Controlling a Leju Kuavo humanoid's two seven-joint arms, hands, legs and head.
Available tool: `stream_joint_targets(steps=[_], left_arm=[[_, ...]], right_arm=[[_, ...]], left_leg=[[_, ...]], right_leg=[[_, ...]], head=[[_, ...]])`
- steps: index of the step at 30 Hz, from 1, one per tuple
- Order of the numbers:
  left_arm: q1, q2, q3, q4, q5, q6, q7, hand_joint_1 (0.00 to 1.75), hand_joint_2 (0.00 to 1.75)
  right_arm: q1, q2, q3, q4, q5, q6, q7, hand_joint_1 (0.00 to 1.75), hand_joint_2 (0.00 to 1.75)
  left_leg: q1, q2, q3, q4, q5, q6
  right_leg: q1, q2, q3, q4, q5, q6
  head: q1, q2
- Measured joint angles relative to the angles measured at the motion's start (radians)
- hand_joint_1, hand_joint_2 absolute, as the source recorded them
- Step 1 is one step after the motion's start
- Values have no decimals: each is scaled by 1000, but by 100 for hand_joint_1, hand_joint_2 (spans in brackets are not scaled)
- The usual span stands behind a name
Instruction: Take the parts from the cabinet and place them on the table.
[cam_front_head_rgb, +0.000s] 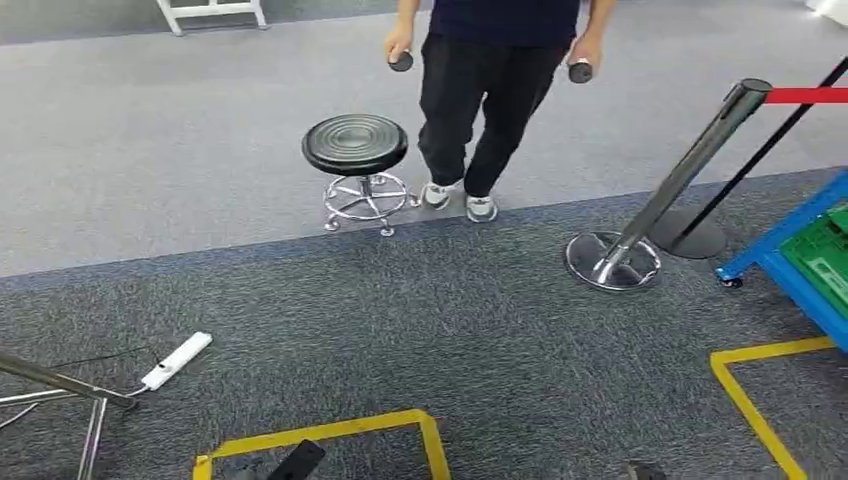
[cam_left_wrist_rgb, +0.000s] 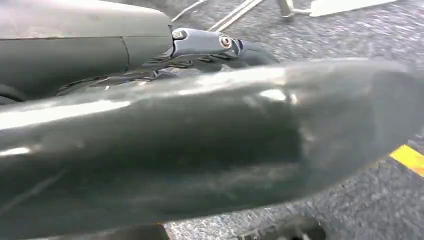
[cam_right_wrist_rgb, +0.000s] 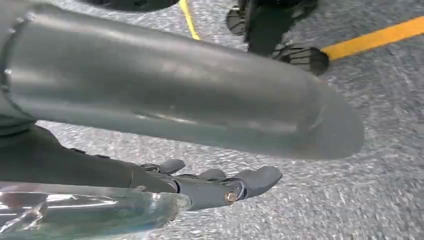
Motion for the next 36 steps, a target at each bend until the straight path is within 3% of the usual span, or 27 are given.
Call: stream_joint_targets(steps=[1, 4, 5, 6, 7, 9, 10, 12, 13, 14, 15, 17, 19, 20, 21, 22, 24, 25, 26, 27, 28, 29, 30, 31, 34, 35, 36], left_arm=[[1, 1, 0, 0, 14, -16, 0, 0, 0], [2, -1, 1, 0, 38, -35, -3, 0, 0], [1, -1, 1, 0, 36, -35, -3, 0, 0], [1, -2, 1, 0, 31, -35, -3, 0, 0], [2, -2, 1, 0, 27, -35, 0, 0, 0], [6, 1, 1, 0, 29, -33, 4, 0, 0], [7, 2, 1, 0, 29, -33, 4, 0, 0], [7, 3, 1, 0, 29, -33, 5, 0, 0], [7, 3, 1, 0, 31, -28, 4, 0, 0], [6, 3, 1, 0, 37, -22, 0, 0, 0], [6, 3, 2, 0, 45, -16, -9, 0, 0], [1, 3, 8, 0, 65, -13, -30, 0, 0], [-4, 2, 16, 0, 69, -12, -37, 0, 0], [-9, 0, 18, 0, 67, -8, -36, 0, 0], [-12, -3, 19, 0, 64, -3, -35, 0, 0], [-12, -6, 20, 0, 62, 1, -35, 0, 0], [-7, -8, 21, 0, 61, -1, -26, 0, 0], [-4, -9, 22, 0, 67, -8, -26, 0, 0], [-2, -9, 24, 0, 59, -15, -27, 0, 0], [0, -9, 23, 0, 40, -21, -28, 0, 0], [1, -10, 19, 0, 24, -24, -27, 0, 0], [1, -10, 18, 0, 26, -23, -27, 0, 0], [2, -9, 18, 0, 33, -19, -27, 0, 0], [3, -7, 19, 0, 39, -15, -27, 0, 0], [2, -4, 20, 0, 47, -13, -23, 0, 0], [1, -4, 21, 0, 49, -11, -20, 0, 0], [0, -4, 21, 0, 53, -9, -18, 0, 0]], right_arm=[[-1, 0, 0, 0, -2, 0, -16, 0, 0], [2, 0, 0, 0, -1, 2, -50, 0, 0], [2, 0, 1, 0, 8, 2, -56, 0, 0], [-1, 0, 5, 0, 21, -3, -58, 0, 0], [-5, 0, 10, 0, 24, -11, -51, 0, 0], [-6, -3, 10, 0, 8, -12, -27, 0, 0], [-4, -5, 9, 0, 4, -10, -22, 0, 0], [1, -7, 8, 0, 0, -7, -18, 0, 0], [0, -7, 8, 0, -5, -5, -4, 0, 0], [-1, -7, 7, 0, -11, -4, 17, 0, 0], [-2, -7, 4, 0, -12, -4, 47, 0, 0], [1, -7, 2, 0, 0, -5, 98, 0, 0], [13, -7, 5, 0, 41, -11, 132, 0, 0], [18, -8, 9, 0, 48, -12, 142, 0, 0], [19, -7, 11, 0, 49, -13, 143, 0, 0], [16, -6, 11, 0, 49, -14, 138, 0, 0], [10, -8, 13, 0, 48, -17, 117, 0, 0], [12, -10, 13, 0, 46, -18, 97, 0, 0], [15, -11, 13, 0, 43, -20, 73, 0, 0], [17, -14, 13, 0, 39, -21, 43, 0, 0], [16, -18, 13, 0, 35, -20, 17, 0, 0], [13, -22, 13, 0, 37, -17, 3, 0, 0], [8, -24, 13, 0, 40, -15, 1, 0, 0], [2, -24, 14, 0, 43, -14, 1, 0, 0], [4, -26, 14, 0, 45, -15, 3, 0, 0], [4, -26, 14, 0, 45, -14, 6, 0, 0], [4, -26, 14, 0, 44, -11, 10, 0, 0]], left_leg=[[0, 5, 1, 1, 0, -3], [6, 26, 6, -5, 1, -19], [10, 2, 5, 3, -9, -27], [11, -33, -11, 39, -37, -30], [11, -52, -46, 116, -80, -32], [11, -61, -129, 284, -144, -33], [11, -63, -150, 317, -144, -31], [11, -66, -129, 253, -79, -24], [11, -75, -88, 165, -26, -20], [12, -103, -47, 77, 14, -17], [11, -143, -24, 22, 23, -14], [12, -133, -18, 3, 14, -15], [8, -119, -18, -1, 20, -3], [14, -104, -15, -12, 27, 6], [12, -98, -15, -13, 27, 12], [11, -86, -15, -13, 26, 17], [9, -59, -15, -13, 24, 20], [9, -47, -15, -12, 24, 20], [9, -37, -14, -12, 23, 20], [10, -29, -13, -12, 22, 18], [11, -18, -10, -12, 19, 14], [11, -10, -6, -11, 16, 9], [6, -1, -2, -9, 12, 2], [1, 2, -2, -4, 7, -4], [3, 22, 3, -9, 12, -13], [6, 21, 3, -8, 6, -21], [9, -16, -3, 9, -11, -28]], right_leg=[[-1, 13, -2, -3, 6, -11], [2, 40, -11, -4, 10, -30], [-2, 48, -10, -7, 14, -36], [-3, 56, -11, -8, 15, -41], [-3, 64, -12, -8, 16, -46], [-1, 86, -12, -8, 15, -50], [0, 97, -12, -8, 15, -50], [0, 119, -11, -8, 16, -49], [-1, 133, -11, -7, 17, -47], [-3, 146, -10, -8, 19, -45], [1, 154, -14, -4, 19, -40], [-2, 170, -25, -5, 22, -29], [-7, 186, -30, -13, 29, -13], [-8, 169, -39, -1, 23, -13], [-2, 119, -55, 34, -2, -12], [-1, 92, -86, 99, -40, -9], [-1, 72, -160, 259, -112, -3], [-2, 68, -179, 303, -122, 0], [-2, 66, -174, 295, -107, 2], [-4, 62, -145, 242, -73, 3], [-5, 52, -95, 152, -30, 4], [-5, 28, -41, 58, 6, 6], [0, -14, -12, -2, 0, 8], [-1, 1, -1, -6, 7, -9], [4, 28, -11, -1, 8, -28], [0, 38, -11, -5, 11, -36], [-1, 46, -11, -5, 14, -42]], head=[[-5, 0], [-3, 0], [-4, 0], [-8, 0], [-8, 0], [-9, 0], [-8, 0], [-8, 0], [-9, 0], [-9, 0], [-9, 0], [-8, 0], [-9, 0], [-9, 0], [-2, 0], [-1, 0], [-2, 0], [-1, 0], [-2, 0], [-1, 0], [-2, 0], [-2, 0], [-1, 0], [-2, 0], [-3, 0], [-3, 0], [-6, 0]])
